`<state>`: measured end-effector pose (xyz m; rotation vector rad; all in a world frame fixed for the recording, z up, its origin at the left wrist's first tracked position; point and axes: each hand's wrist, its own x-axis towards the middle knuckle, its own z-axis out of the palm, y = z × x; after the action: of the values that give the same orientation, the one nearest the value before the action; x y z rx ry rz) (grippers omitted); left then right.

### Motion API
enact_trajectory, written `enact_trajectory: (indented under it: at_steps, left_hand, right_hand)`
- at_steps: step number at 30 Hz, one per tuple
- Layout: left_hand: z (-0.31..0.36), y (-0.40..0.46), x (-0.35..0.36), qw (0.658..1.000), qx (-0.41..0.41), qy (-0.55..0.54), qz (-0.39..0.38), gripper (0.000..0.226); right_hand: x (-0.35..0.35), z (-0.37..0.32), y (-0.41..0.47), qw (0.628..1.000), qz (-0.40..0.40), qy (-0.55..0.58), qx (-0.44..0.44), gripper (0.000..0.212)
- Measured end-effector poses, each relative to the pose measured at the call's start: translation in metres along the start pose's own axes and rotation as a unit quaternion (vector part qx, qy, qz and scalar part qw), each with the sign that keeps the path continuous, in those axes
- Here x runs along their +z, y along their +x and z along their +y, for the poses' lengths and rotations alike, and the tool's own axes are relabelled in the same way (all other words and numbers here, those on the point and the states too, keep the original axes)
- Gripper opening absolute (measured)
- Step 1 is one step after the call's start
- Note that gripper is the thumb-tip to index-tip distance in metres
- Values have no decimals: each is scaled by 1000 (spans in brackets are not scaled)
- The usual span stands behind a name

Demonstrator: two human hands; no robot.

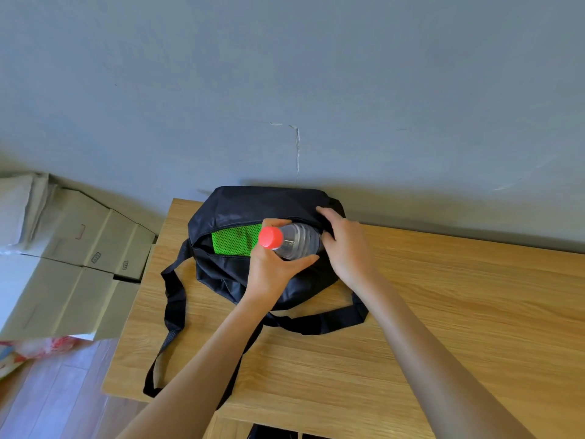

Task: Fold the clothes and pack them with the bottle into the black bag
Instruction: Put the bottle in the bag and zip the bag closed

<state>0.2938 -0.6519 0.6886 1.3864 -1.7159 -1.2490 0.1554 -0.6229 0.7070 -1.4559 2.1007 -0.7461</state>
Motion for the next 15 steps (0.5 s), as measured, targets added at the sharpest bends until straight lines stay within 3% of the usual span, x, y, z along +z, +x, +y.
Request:
enact_trajectory:
  at_steps: [3, 8, 15]
  left_hand:
    - [-6, 4, -2, 999, -32, -11, -12, 52]
    - [7, 0, -15, 987, -21, -162, -11, 43]
    - [-4, 0, -42, 995, -26, -89, 25, 18]
  right_hand:
    - [1, 2, 3, 1000, 4, -6, 0, 47]
    - [0, 5, 4, 1000, 2, -3, -6, 46]
    - [2, 8, 6, 999, 6, -31, -3, 44]
